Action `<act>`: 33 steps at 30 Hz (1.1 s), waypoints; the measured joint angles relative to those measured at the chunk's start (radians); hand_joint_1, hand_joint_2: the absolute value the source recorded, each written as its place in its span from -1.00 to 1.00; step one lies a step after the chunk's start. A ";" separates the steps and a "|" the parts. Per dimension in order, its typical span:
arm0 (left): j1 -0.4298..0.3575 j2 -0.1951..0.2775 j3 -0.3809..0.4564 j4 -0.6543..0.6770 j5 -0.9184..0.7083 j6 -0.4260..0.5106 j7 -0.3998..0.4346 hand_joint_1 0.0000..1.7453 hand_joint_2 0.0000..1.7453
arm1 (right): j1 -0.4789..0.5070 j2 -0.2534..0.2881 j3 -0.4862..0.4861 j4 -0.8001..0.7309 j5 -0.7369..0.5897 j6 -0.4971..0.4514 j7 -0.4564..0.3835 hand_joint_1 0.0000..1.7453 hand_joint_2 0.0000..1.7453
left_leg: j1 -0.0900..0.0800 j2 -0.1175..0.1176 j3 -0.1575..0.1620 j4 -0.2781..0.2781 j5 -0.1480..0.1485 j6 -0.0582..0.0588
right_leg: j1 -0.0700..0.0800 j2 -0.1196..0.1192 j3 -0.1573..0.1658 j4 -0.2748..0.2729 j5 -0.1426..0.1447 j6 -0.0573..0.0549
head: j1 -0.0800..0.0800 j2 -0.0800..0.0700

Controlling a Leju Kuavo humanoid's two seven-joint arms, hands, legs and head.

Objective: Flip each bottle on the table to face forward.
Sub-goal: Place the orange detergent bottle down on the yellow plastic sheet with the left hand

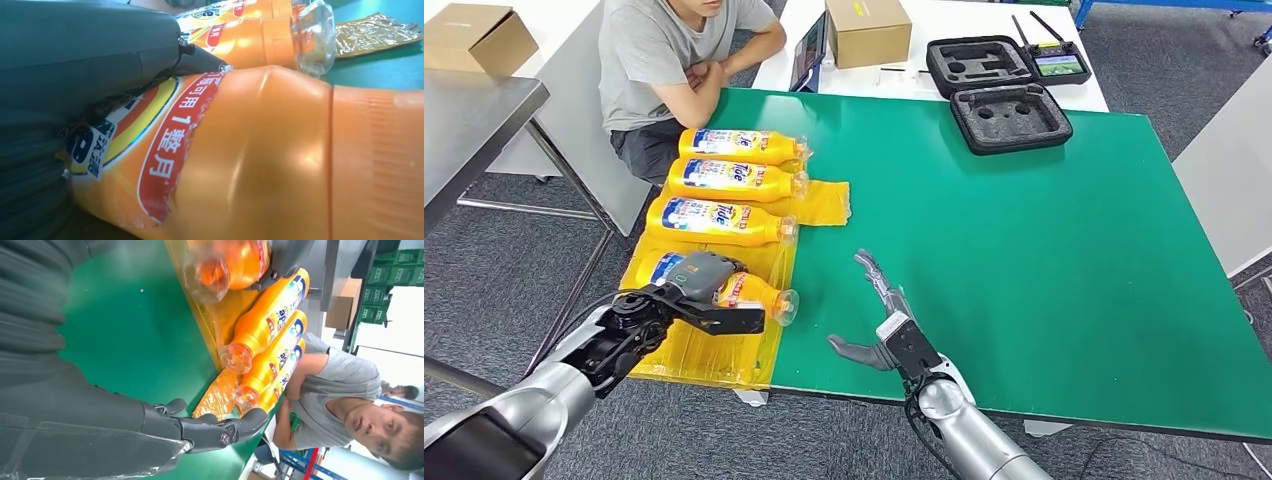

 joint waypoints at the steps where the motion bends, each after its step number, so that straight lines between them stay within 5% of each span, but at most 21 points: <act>1: -0.007 -0.012 0.001 0.019 0.000 -0.005 0.002 0.92 1.00 | 0.001 0.000 0.000 0.000 -0.001 -0.001 0.000 -1.00 1.00 | 0.000 0.000 0.001 0.000 0.000 0.000 | 0.000 0.000 0.001 0.000 0.000 0.000 | 0.000 0.000; 13: -0.066 -0.104 0.013 0.168 0.001 -0.006 0.028 0.75 1.00 | 0.008 0.000 0.000 0.003 -0.004 -0.005 0.000 -1.00 1.00 | 0.000 -0.003 0.006 0.000 0.001 0.002 | 0.000 -0.004 0.007 0.000 0.000 0.000 | 0.000 0.000; 22: -0.082 -0.135 0.024 0.207 0.002 -0.005 0.056 -0.82 1.00 | 0.011 0.002 -0.009 0.009 -0.002 -0.016 0.000 -1.00 1.00 | 0.000 -0.004 0.006 0.000 0.001 0.002 | 0.000 -0.004 0.008 0.000 0.000 0.000 | 0.000 0.000; 24: -0.084 -0.140 0.027 0.212 0.002 -0.006 0.057 -0.99 1.00 | 0.011 0.002 -0.013 0.011 -0.001 -0.016 0.000 -1.00 1.00 | 0.000 -0.004 0.006 0.000 0.001 0.002 | 0.000 -0.005 0.008 0.000 0.000 0.000 | 0.000 0.000; 28: -0.090 -0.151 0.029 0.218 0.001 -0.006 0.056 -1.00 -1.00 | 0.011 0.003 -0.017 0.015 0.004 -0.017 0.000 -1.00 1.00 | 0.000 -0.004 0.006 0.000 0.002 0.002 | 0.000 -0.005 0.008 0.000 0.000 0.000 | 0.000 0.000; 33: -0.093 -0.163 0.030 0.219 -0.008 -0.018 0.048 -1.00 -1.00 | 0.010 0.003 -0.019 0.021 0.008 -0.021 0.000 -1.00 1.00 | 0.000 -0.004 0.005 0.000 0.002 0.002 | 0.000 -0.005 0.007 0.000 0.000 0.000 | 0.000 0.000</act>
